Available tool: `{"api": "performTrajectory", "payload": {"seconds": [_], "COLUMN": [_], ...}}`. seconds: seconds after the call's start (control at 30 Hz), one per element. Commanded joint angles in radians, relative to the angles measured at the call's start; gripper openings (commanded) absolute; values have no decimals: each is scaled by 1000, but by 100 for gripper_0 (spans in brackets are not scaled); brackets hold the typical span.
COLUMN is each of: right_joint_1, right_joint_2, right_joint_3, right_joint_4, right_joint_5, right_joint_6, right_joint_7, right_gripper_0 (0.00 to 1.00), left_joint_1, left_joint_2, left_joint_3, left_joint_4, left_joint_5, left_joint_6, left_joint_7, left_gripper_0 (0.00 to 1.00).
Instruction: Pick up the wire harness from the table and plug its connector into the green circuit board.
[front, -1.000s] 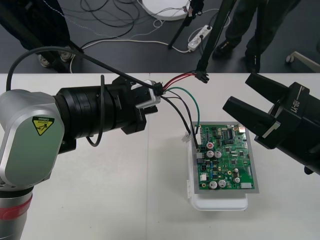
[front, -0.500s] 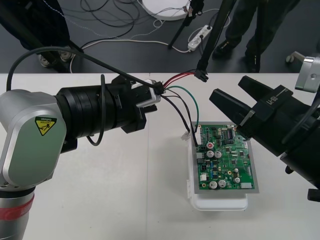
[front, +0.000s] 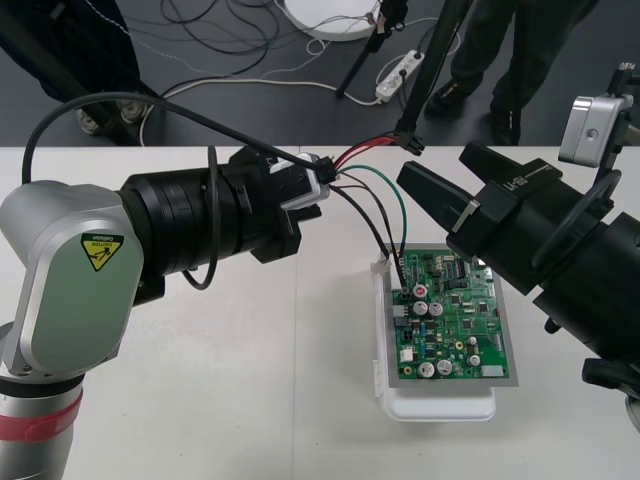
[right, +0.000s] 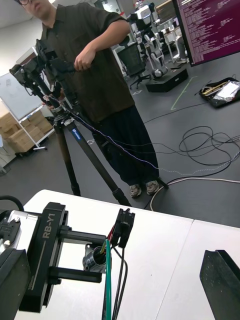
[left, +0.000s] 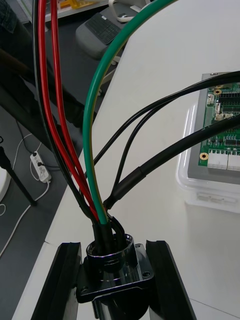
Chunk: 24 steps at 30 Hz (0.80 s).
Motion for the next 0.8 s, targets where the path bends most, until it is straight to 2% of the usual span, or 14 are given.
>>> {"api": "performTrajectory", "payload": {"seconds": [0.03,0.4,0.8], "right_joint_1": [-67,-133,-167], "right_joint_2": [30,59,91], "right_joint_3": [34,53,53], "right_joint_4": [-24,45,77], "right_joint_5": [-11,-14,-27], "right_joint_6": [41,49,49], "right_joint_7": [-27,-27,-26], "right_gripper_0": [100,100,100], "left_joint_1": [-1,9,9], "left_joint_2": [-40,-80,-97], "left_joint_3": [-9,-9,-10], "left_joint_4": [-15,-15,-15], "left_joint_5": [-12,-32,-49], "left_joint_6": [58,58,58], "left_joint_7": [-62,-71,-75], "left_gripper_0": [0,0,0]}}
